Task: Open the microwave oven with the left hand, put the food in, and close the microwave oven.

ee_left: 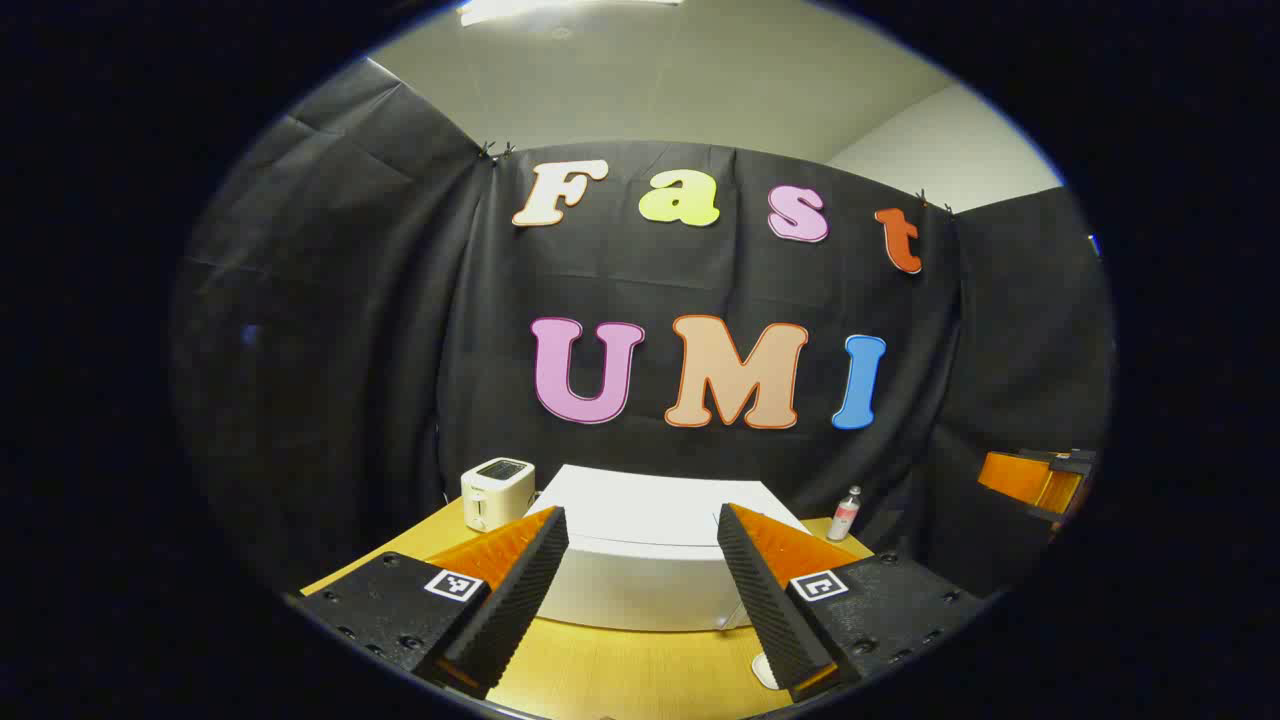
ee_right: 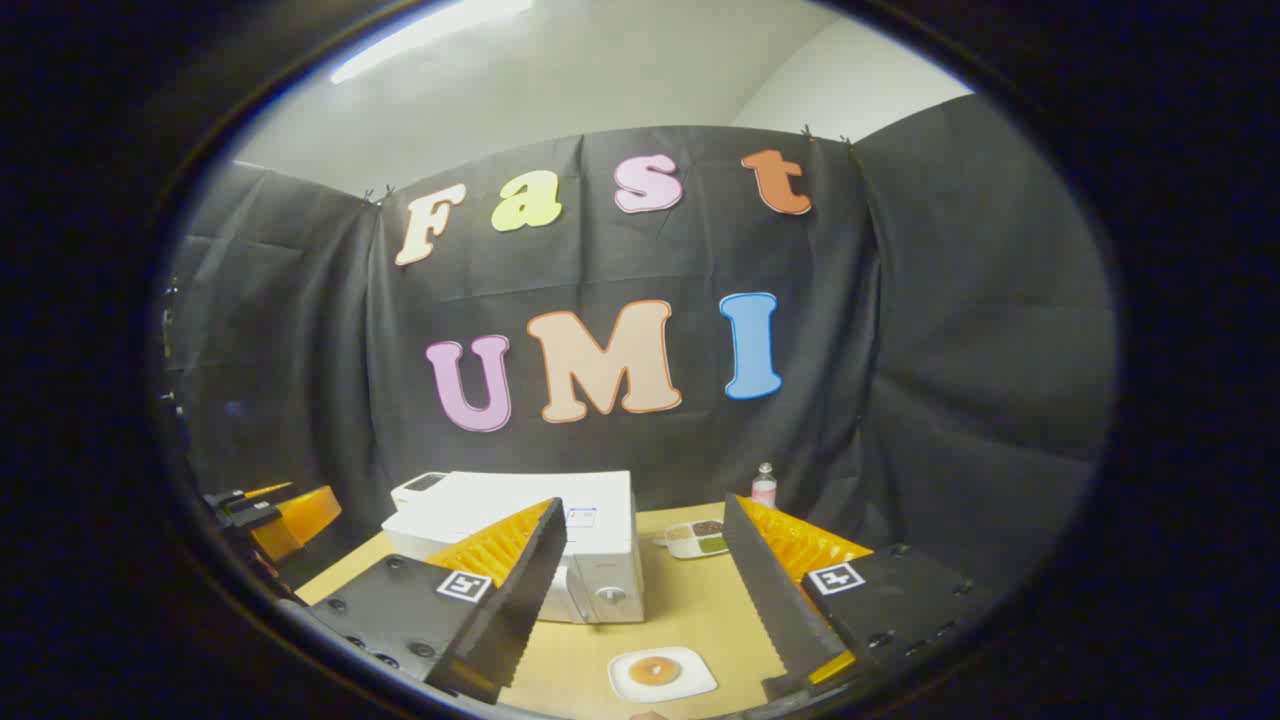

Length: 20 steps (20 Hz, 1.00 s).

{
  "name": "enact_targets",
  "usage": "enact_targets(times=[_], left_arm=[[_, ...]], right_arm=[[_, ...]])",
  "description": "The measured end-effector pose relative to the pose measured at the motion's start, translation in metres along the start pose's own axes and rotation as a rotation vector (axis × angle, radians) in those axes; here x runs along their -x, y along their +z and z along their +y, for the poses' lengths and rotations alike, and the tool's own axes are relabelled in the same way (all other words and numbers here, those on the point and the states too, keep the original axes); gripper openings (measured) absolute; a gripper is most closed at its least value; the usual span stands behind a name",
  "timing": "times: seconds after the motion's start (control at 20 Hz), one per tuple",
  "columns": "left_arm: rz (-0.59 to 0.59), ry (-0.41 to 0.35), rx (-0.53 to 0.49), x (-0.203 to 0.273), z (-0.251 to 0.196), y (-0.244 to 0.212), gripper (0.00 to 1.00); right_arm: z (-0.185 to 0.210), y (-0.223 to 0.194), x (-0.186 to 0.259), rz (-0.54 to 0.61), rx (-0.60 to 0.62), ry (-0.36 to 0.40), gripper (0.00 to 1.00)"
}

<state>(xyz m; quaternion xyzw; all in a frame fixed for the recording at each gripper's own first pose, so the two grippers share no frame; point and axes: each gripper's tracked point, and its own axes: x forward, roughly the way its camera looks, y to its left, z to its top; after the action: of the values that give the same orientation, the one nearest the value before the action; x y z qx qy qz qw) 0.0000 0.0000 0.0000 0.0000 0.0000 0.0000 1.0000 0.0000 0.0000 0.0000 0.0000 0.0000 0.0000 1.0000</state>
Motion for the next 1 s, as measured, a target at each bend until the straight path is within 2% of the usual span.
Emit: enact_targets(times=[0.3,0.35,0.75,0.9,1.0], left_arm=[[-0.017,-0.071,-0.044,-0.003,-0.012,0.003,0.93],[-0.014,-0.077,-0.049,-0.003,-0.013,0.002,0.96],[0.003,-0.087,-0.080,0.006,-0.012,-0.004,0.96],[0.035,-0.093,-0.062,0.007,-0.015,-0.017,0.93],[0.074,-0.102,-0.040,0.006,-0.020,-0.030,0.96]], right_arm=[[0.000,-0.008,0.003,0.012,0.003,-0.038,0.91],[0.001,-0.011,0.005,0.017,-0.001,-0.043,0.91],[0.007,-0.015,0.011,0.026,-0.007,-0.036,0.91],[0.005,-0.017,0.015,0.034,-0.004,-0.037,0.92],[0.000,-0.022,0.015,0.046,0.001,-0.045,0.91]])
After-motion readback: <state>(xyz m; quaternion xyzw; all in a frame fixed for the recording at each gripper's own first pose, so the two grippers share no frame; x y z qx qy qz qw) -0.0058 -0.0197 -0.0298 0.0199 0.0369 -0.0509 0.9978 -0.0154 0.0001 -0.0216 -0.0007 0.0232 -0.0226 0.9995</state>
